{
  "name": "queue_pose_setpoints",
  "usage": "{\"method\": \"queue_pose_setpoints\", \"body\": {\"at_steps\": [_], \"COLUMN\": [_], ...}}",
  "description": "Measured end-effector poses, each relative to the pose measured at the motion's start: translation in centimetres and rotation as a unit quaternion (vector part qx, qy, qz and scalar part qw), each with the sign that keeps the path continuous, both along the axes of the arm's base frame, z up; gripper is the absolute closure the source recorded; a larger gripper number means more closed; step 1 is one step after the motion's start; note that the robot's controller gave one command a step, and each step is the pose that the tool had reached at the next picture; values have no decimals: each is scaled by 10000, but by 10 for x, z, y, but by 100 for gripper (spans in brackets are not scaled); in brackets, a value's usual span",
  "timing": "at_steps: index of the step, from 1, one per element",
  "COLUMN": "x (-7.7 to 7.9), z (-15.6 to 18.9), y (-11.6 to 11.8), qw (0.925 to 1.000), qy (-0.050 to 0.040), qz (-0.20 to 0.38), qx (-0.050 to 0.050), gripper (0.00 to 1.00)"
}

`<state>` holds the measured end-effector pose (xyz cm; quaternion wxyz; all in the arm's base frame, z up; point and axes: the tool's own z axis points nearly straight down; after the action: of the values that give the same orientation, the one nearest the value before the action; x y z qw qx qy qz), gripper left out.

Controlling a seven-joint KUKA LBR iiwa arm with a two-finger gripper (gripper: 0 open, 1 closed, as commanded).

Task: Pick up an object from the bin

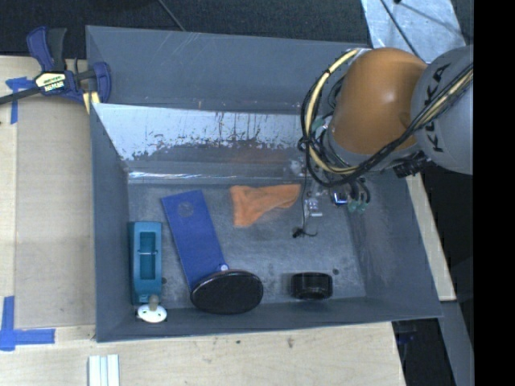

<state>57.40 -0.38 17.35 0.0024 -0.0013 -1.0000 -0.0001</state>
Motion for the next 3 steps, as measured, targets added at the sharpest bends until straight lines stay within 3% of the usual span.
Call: {"method": "queue_pose_setpoints", "body": {"at_steps": [1, 2, 3], "x": [2, 6, 13], "z": [5, -12, -69], "y": [0, 2, 32], "qw": [10000, 9996, 9985], "qy": [-42, -78, -58], "qz": [0, -288, -543], "qx": [0, 0, 0], "gripper": [0, 0, 0]}}
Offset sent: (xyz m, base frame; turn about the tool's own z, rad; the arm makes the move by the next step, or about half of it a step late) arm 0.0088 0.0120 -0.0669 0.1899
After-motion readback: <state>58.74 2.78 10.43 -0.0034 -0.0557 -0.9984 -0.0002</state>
